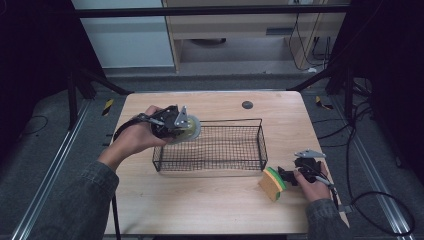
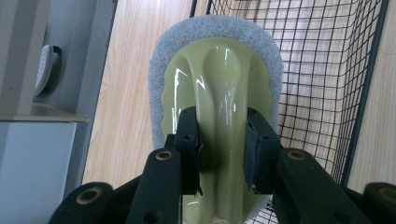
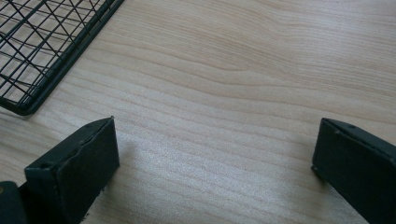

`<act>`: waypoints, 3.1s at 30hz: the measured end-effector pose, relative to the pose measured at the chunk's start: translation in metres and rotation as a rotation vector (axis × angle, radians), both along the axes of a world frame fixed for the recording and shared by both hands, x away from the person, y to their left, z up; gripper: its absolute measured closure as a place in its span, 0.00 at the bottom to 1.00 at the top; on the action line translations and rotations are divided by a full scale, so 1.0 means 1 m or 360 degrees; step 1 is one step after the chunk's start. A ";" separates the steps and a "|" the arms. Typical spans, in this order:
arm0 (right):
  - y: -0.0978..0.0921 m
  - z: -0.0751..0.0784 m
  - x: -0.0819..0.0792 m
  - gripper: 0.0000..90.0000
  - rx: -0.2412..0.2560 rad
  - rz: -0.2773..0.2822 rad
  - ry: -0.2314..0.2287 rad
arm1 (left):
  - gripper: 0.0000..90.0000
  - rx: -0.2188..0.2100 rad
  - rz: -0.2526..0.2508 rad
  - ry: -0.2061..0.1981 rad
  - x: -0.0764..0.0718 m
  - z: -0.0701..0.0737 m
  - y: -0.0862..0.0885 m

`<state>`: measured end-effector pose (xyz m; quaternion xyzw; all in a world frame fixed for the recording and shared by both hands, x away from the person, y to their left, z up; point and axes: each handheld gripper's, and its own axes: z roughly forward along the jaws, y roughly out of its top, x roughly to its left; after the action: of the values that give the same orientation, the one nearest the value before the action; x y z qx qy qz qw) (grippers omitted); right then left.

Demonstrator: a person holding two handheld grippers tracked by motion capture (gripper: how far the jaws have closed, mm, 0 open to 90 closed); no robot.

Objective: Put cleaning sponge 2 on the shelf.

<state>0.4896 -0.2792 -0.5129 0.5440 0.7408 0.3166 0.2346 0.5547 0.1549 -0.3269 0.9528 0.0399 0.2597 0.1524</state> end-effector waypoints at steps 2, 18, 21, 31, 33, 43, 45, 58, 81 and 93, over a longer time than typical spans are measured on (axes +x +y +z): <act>0.000 0.000 0.000 0.01 0.0001 -0.0001 0.0000 | 0.78 0.0013 -0.0005 0.0000 0.000 -0.001 -0.001; 0.000 0.000 0.000 0.01 0.0000 0.0000 0.0000 | 0.78 0.0069 -0.0018 0.0035 0.000 -0.015 0.003; 0.000 0.000 0.000 0.01 0.0000 0.0000 0.0000 | 0.78 0.0074 -0.0019 0.0044 0.000 -0.017 0.005; 0.000 0.000 0.000 0.01 -0.0001 0.0000 0.0000 | 0.78 0.0111 -0.0024 0.0086 0.002 -0.028 0.006; 0.000 0.000 0.000 0.01 -0.0001 0.0000 0.0000 | 0.78 0.0115 -0.0026 0.0099 0.003 -0.031 0.006; 0.000 0.000 0.000 0.01 -0.0001 0.0000 0.0000 | 0.78 0.0132 -0.0013 0.0135 0.006 -0.043 0.008; 0.000 0.000 0.000 0.01 0.0000 0.0000 0.0000 | 0.78 0.0138 -0.0011 0.0142 0.006 -0.045 0.009; 0.000 0.000 0.000 0.01 -0.0001 0.0001 0.0000 | 0.78 0.0126 0.0015 0.0183 0.009 -0.058 0.015; 0.000 0.000 0.000 0.01 -0.0001 -0.0002 -0.0001 | 0.78 0.0120 0.0057 0.0278 0.016 -0.076 0.021; 0.000 0.000 0.000 0.01 -0.0002 -0.0003 -0.0002 | 0.78 0.0110 0.0085 0.0334 0.025 -0.083 0.010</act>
<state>0.4893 -0.2790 -0.5130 0.5444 0.7403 0.3163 0.2357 0.5794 0.1651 -0.4103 0.9780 0.0719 0.1635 0.1075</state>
